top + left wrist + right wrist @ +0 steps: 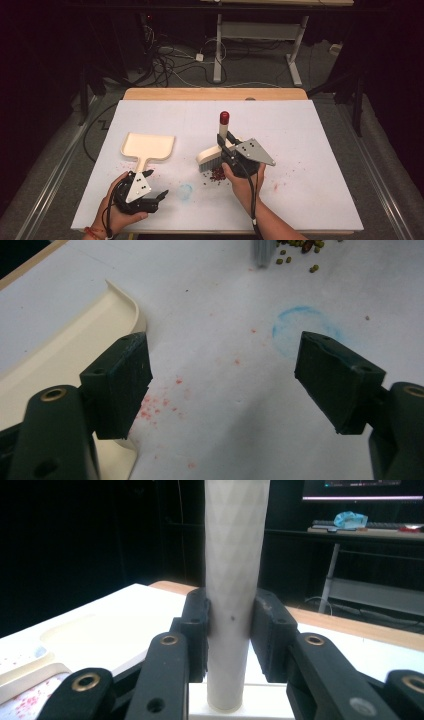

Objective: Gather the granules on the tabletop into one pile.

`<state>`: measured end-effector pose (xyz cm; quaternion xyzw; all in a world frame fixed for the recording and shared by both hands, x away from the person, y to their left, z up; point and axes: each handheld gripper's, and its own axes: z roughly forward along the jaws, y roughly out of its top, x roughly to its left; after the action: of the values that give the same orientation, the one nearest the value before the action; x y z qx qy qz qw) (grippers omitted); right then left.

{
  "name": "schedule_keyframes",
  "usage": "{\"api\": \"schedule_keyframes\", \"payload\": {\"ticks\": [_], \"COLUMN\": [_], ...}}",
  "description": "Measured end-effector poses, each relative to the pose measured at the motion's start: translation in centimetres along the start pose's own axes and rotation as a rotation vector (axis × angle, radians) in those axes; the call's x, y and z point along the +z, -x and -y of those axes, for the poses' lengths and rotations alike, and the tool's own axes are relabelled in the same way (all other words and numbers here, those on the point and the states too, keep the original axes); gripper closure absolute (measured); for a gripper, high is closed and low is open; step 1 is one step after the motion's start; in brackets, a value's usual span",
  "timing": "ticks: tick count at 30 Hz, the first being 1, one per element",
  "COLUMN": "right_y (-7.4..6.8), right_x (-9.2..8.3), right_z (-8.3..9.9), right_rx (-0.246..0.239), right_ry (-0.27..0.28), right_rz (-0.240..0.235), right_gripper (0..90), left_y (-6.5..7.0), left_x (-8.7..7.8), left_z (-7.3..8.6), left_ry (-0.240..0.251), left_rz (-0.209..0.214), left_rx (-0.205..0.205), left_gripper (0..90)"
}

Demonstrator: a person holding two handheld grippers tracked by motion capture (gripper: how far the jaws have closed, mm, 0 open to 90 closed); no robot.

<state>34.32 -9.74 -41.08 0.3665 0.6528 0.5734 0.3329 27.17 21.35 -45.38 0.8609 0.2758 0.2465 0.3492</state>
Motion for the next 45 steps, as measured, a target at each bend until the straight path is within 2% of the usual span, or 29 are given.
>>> {"api": "schedule_keyframes", "payload": {"ticks": [4, 8, 12, 13, 14, 15, 17, 19, 20, 21, 22, 25, 29, 36, 45], "right_y": [0.2, 0.6, 0.9, 0.8, 0.8, 0.8, 0.6, 0.6, 0.6, 0.6, 0.6, 1.0, 2.0, 4.9, 7.2], "right_x": [0.3, 0.7, 1.6, 2.2, 2.2, 2.6, 3.4, 4.2, 4.8, 4.8, 5.1, 5.3, 5.1, 4.2, 2.8], "right_z": [-0.6, -1.7, -2.7, -2.9, -2.9, -2.8, -2.5, -1.9, -1.1, -1.1, -0.7, -0.5, -0.7, -0.7, -0.9], "right_rx": [-0.008, 0.023, -0.012, -0.045, -0.045, -0.052, -0.088, -0.088, -0.081, -0.081, -0.078, -0.073, -0.099, -0.104, -0.116], "right_ry": [0.015, 0.038, 0.03, 0.006, 0.006, -0.003, -0.023, -0.043, -0.067, -0.067, -0.072, -0.054, -0.067, -0.08, -0.087], "right_rz": [-0.045, -0.175, -0.352, -0.459, -0.459, -0.507, -0.602, -0.691, -0.771, -0.771, -0.801, -0.84, -0.858, -0.84, -0.802], "right_gripper": [70.2, 70.2, 70.1, 70.2, 70.1, 70.1, 70.1, 70.1, 70.1, 70.1, 69.8, 70.0, 70.1, 70.2, 70.1], "left_y": [-0.1, -0.1, -0.3, -0.4, -0.4, -0.4, -0.5, -0.5, -0.5, -0.5, -0.5, -0.4, -0.3, -0.2, -0.2], "left_x": [0.0, -0.1, -0.3, -0.3, -0.3, -0.3, -0.4, -0.4, -0.4, -0.4, -0.4, -0.4, -0.5, -0.4, -0.2], "left_z": [0.1, 0.1, 0.2, 0.2, 0.2, 0.2, 0.2, 0.3, 0.3, 0.3, 0.3, 0.4, 0.4, 0.3, 0.2], "left_ry": [-0.003, 0.0, 0.005, 0.005, 0.003, 0.002, 0.008, 0.01, 0.008, 0.007, 0.007, 0.005, 0.005, 0.001, -0.006], "left_rz": [-0.001, -0.006, -0.013, -0.013, -0.014, -0.015, -0.016, -0.015, -0.016, -0.015, -0.015, -0.012, -0.01, -0.007, -0.003], "left_rx": [-0.001, -0.004, -0.013, -0.015, -0.013, -0.013, -0.018, -0.023, -0.021, -0.021, -0.022, -0.023, -0.021, -0.018, -0.016], "left_gripper": [21.6, 21.6, 21.5, 21.6, 21.6, 21.6, 21.5, 21.5, 21.6, 21.6, 21.6, 21.6, 21.6, 21.6, 21.6]}}
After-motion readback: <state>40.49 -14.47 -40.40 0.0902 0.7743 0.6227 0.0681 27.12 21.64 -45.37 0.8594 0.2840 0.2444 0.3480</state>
